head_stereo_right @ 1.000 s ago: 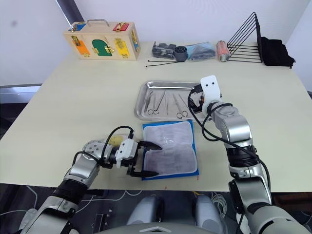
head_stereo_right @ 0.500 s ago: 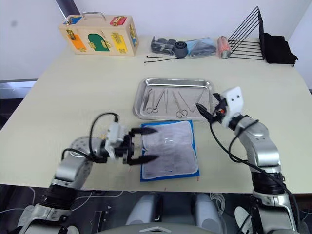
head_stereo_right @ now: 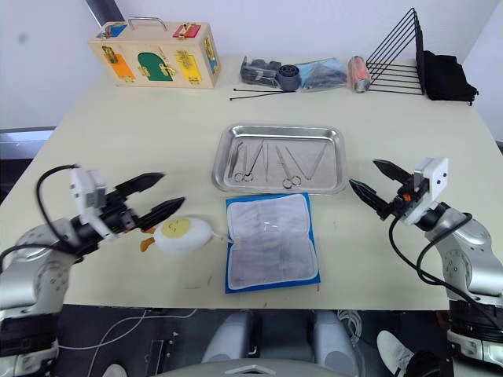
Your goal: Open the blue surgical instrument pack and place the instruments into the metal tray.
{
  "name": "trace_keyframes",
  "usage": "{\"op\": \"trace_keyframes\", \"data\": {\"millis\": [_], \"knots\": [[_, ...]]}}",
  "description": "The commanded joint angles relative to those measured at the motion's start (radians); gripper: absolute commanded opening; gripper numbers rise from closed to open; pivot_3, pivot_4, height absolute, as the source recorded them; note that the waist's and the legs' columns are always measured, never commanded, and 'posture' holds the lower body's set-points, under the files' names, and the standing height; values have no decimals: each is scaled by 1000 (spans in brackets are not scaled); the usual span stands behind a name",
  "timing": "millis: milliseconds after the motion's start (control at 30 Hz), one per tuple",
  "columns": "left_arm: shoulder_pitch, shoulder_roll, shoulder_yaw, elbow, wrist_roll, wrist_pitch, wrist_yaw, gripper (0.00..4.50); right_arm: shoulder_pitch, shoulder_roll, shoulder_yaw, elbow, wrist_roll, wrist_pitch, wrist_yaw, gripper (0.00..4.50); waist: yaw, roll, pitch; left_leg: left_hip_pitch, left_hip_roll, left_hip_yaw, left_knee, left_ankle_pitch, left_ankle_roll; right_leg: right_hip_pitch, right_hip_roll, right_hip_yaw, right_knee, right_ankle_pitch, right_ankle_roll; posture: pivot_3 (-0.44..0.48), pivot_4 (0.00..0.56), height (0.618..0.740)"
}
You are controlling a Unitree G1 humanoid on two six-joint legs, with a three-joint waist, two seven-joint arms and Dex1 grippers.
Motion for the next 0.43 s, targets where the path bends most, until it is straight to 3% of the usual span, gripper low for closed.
{"op": "trace_keyframes", "data": {"millis": [33,100,233,433], "knots": [[49,12,87,35,19,-44,22,4500,41,-24,-59,-1,17,-46,25,4330,2,0,0,0,0,0,0,0,0,0,0,0,0,0,0,0,150,740],[96,-4,122,60,22,-42,50,4500,86,-33,-88,19,17,-67,38,4330,3,-1,0,0,0,0,0,0,0,0,-1,0,1,0,0,0,150,740],[190,-24,116,107,147,-62,187,4500,226,-70,-165,77,23,-114,118,4330,5,-1,0,2,0,1,1,0,0,3,-1,-1,1,0,0,0,150,740],[224,-52,99,120,191,-104,238,4500,338,-82,-206,131,14,-180,156,4330,2,-1,0,4,0,2,1,0,0,4,-1,0,1,0,0,0,150,740]]}}
